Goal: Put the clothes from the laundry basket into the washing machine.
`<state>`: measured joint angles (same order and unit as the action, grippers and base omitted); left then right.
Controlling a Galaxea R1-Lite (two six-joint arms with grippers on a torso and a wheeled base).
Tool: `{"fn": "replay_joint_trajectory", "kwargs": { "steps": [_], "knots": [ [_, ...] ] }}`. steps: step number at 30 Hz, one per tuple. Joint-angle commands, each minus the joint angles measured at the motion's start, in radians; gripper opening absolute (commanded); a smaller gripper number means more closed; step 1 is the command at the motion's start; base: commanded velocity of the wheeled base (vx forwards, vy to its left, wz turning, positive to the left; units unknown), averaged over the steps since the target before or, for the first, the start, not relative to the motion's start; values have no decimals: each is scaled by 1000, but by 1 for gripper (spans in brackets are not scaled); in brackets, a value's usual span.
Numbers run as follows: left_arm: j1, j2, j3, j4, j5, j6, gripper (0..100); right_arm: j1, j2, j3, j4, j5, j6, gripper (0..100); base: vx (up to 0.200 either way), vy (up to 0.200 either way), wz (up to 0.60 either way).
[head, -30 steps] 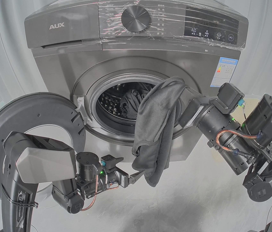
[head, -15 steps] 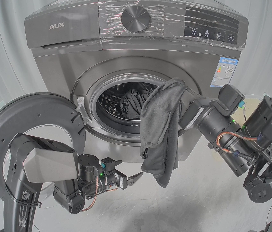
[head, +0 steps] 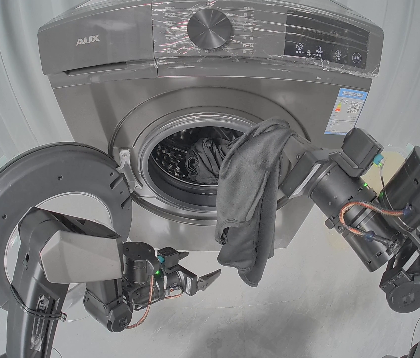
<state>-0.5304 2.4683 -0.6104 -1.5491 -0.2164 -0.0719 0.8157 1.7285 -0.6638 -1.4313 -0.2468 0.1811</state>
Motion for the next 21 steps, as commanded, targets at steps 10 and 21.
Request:
{"fn": "replay_joint_trajectory", "kwargs": {
  "steps": [10,21],
  "knots": [
    [4,17,-26,0,3,1,100,0,3,-5,0,1,-2,0,0,0,0],
    [35,74,-138,0,6,6,100,11,9,0,-3,0,0,0,0,0,0]
  ]
}}
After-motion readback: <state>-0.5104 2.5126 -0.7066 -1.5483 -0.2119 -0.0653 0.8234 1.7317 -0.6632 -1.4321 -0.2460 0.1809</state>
